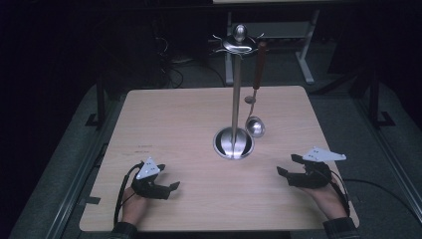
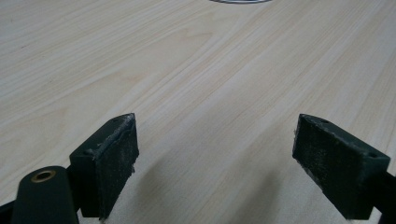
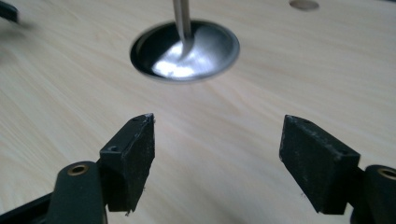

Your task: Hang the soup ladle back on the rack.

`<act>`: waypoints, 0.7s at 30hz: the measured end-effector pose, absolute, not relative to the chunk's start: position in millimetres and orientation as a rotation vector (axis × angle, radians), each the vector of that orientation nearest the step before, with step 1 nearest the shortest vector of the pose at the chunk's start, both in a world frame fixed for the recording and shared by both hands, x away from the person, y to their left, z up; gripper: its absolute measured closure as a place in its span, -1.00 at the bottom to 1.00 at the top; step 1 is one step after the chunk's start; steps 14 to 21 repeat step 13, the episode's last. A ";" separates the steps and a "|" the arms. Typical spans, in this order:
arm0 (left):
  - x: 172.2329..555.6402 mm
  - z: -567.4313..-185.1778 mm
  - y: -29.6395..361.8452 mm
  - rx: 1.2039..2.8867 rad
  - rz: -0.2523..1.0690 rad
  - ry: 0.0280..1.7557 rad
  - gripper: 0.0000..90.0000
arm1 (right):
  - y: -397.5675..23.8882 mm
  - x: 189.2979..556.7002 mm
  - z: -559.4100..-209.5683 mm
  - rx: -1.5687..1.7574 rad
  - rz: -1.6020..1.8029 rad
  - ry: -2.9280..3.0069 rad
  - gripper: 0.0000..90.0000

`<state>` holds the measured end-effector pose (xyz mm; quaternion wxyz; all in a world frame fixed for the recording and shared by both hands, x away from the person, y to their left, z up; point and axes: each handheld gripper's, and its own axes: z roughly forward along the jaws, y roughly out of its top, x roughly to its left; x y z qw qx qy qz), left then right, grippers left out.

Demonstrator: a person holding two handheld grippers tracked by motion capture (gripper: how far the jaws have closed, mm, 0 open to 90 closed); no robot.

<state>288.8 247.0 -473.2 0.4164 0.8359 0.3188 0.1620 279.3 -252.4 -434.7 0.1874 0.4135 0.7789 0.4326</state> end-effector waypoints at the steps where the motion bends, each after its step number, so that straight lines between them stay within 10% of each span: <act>1: 288.6 -473.3 246.9 2.096 0.410 0.798 -0.69 | -253.8 277.2 -436.8 1.166 1.203 2.191 -0.42; 21: 288.4 -473.3 247.2 2.095 0.403 0.801 -0.69 | -267.8 267.8 -446.4 1.219 1.178 2.173 -0.46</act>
